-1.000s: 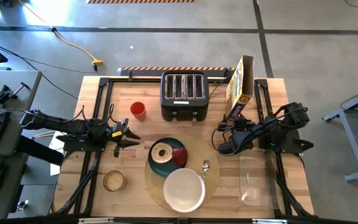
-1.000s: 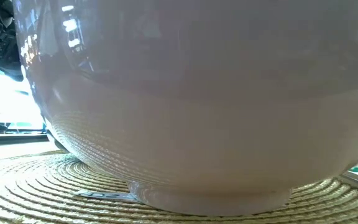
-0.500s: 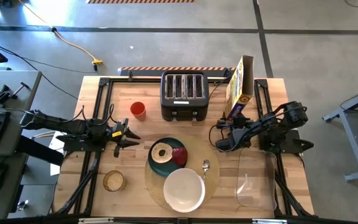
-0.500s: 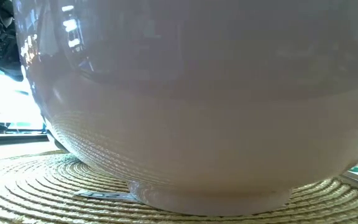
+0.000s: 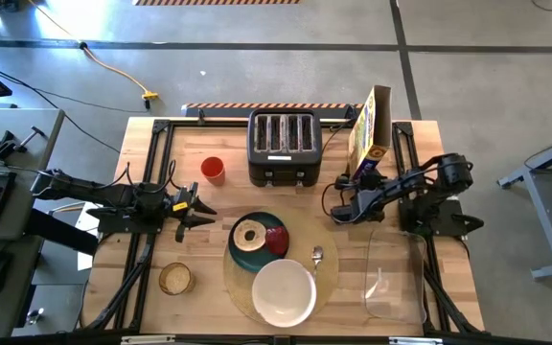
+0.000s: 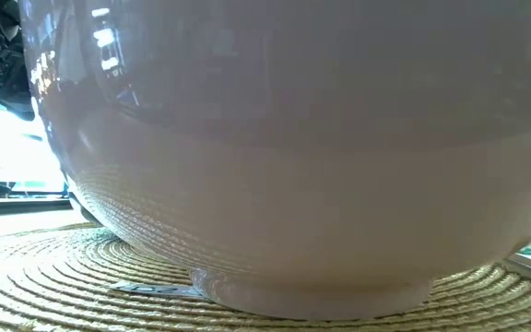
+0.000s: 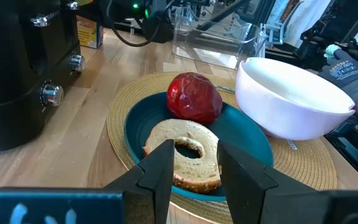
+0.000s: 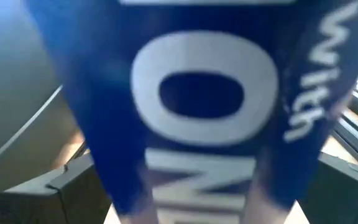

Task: Arrange a breakfast setting
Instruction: Pour the cereal into the white bowl

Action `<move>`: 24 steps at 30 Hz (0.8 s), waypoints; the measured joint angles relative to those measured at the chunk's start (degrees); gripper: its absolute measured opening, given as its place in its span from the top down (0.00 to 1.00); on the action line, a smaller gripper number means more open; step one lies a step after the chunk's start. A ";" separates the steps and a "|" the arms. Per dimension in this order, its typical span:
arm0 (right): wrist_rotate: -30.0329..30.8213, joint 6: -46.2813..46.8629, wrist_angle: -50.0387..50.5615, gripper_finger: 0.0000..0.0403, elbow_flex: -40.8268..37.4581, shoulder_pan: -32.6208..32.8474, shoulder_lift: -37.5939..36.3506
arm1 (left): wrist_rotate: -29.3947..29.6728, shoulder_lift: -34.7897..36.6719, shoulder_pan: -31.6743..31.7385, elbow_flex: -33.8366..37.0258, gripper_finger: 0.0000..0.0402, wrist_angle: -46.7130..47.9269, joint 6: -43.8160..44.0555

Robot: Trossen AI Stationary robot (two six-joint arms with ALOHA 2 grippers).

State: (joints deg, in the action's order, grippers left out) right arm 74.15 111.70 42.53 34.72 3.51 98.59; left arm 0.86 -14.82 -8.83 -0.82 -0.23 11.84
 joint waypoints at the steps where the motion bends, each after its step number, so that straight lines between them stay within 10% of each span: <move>1: 0.20 -0.38 -0.57 0.01 0.00 -0.44 0.00 | 0.00 0.00 -0.01 0.00 0.72 0.00 0.00; 24: 1.63 -7.17 -4.54 0.10 0.02 -6.56 0.00 | 0.00 0.01 0.01 0.00 0.72 0.00 0.00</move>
State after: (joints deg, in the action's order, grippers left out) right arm 75.78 104.53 38.00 34.74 -3.05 98.59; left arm 0.86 -14.81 -8.82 -0.82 -0.23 11.84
